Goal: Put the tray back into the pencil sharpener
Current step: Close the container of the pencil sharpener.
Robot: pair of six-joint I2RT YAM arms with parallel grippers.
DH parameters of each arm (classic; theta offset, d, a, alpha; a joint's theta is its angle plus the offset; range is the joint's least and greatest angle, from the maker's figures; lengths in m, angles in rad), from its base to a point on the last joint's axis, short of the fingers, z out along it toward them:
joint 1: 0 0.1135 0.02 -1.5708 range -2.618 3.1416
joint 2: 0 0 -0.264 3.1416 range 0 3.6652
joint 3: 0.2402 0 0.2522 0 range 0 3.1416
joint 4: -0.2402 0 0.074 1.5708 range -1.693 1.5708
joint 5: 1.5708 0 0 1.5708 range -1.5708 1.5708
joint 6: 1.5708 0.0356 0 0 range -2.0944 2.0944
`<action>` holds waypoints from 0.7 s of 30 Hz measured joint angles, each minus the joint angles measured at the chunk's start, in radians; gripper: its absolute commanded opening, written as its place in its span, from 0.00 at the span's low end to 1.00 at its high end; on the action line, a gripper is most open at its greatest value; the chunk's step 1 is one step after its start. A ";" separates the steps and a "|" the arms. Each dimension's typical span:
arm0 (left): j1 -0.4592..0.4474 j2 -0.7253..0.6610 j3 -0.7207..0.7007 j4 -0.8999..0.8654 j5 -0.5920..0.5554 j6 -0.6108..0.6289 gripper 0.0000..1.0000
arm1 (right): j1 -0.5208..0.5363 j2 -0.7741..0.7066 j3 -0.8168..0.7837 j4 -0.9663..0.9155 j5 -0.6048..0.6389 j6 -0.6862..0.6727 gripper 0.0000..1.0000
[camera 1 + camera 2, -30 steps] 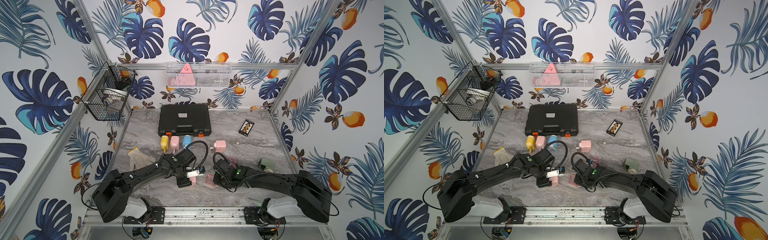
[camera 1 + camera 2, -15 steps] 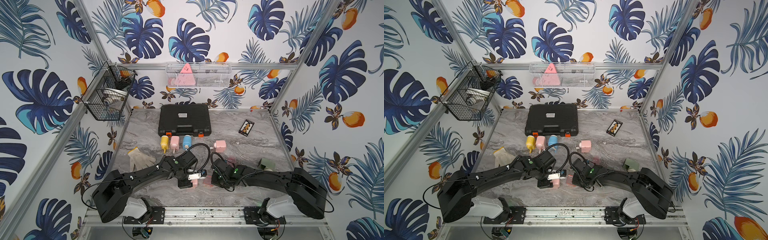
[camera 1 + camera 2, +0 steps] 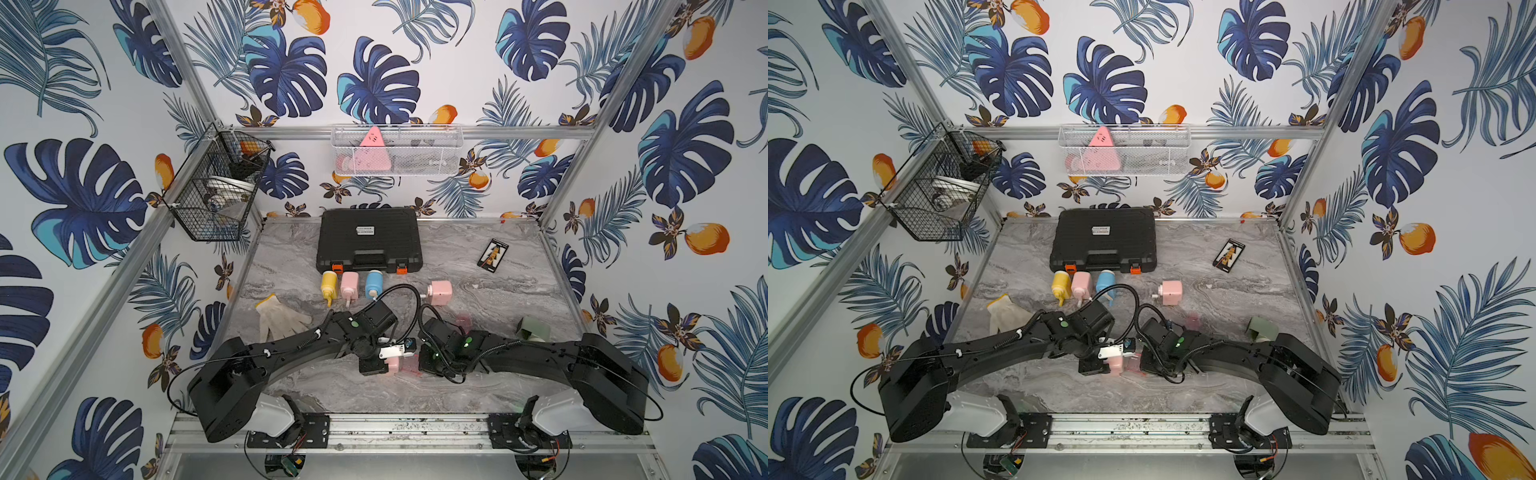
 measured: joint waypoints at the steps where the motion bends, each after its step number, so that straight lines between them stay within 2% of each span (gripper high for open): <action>1: -0.001 0.003 0.001 0.002 0.000 0.000 0.59 | 0.000 0.004 0.001 0.002 -0.004 0.000 0.18; 6: -0.006 0.020 0.010 0.013 0.000 0.000 0.59 | 0.000 0.009 0.002 0.009 -0.003 0.000 0.23; 21: -0.018 0.041 0.009 0.062 0.005 0.000 0.60 | 0.000 -0.001 -0.022 0.111 -0.030 -0.011 0.23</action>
